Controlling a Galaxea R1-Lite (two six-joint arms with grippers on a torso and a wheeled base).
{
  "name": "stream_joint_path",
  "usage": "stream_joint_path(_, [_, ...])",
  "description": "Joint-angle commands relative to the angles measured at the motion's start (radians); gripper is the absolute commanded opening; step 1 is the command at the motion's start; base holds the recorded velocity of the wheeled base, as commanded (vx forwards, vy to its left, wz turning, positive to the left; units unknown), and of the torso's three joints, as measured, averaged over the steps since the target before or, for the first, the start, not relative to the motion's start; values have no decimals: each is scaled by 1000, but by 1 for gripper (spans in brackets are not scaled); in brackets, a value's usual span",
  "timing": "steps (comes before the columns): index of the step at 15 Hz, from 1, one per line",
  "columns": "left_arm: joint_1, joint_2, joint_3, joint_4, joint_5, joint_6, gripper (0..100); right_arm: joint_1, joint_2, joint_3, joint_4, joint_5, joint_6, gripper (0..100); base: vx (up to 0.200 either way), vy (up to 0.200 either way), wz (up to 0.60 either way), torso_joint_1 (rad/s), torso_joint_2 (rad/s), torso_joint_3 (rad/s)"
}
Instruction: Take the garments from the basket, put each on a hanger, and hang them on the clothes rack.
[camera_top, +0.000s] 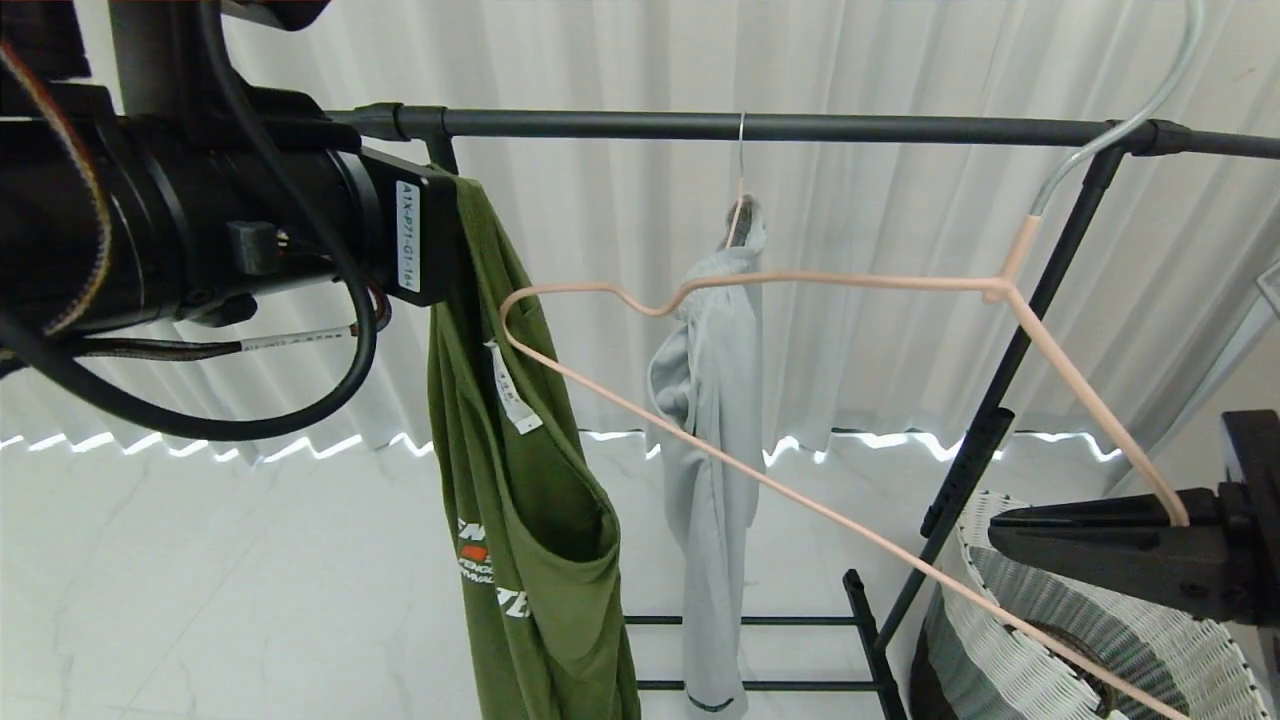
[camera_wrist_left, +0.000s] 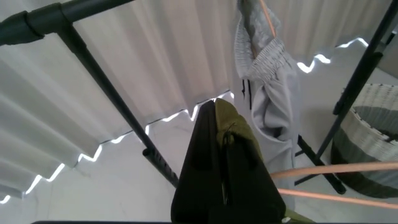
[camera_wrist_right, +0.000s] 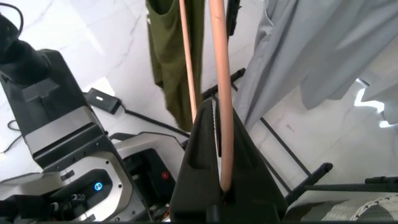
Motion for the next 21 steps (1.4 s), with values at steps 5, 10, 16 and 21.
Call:
stream_joint_path(5, [-17,17,-7,0,58,1,0,42,-12,8,3,1,7,0,0,0,0,0,0,0])
stream_joint_path(10, [-36,12,-7,0,62,1,0,3,35,8,-2,-9,10,0,0,0,0,0,0,0])
stream_joint_path(16, [-36,17,-10,0,62,1,0,-30,93,39,-198,-26,48,0,0,0,0,0,0,0])
stream_joint_path(21, [-36,18,-9,2,130,6,0,-32,110,51,-198,-97,71,0,0,0,0,0,0,0])
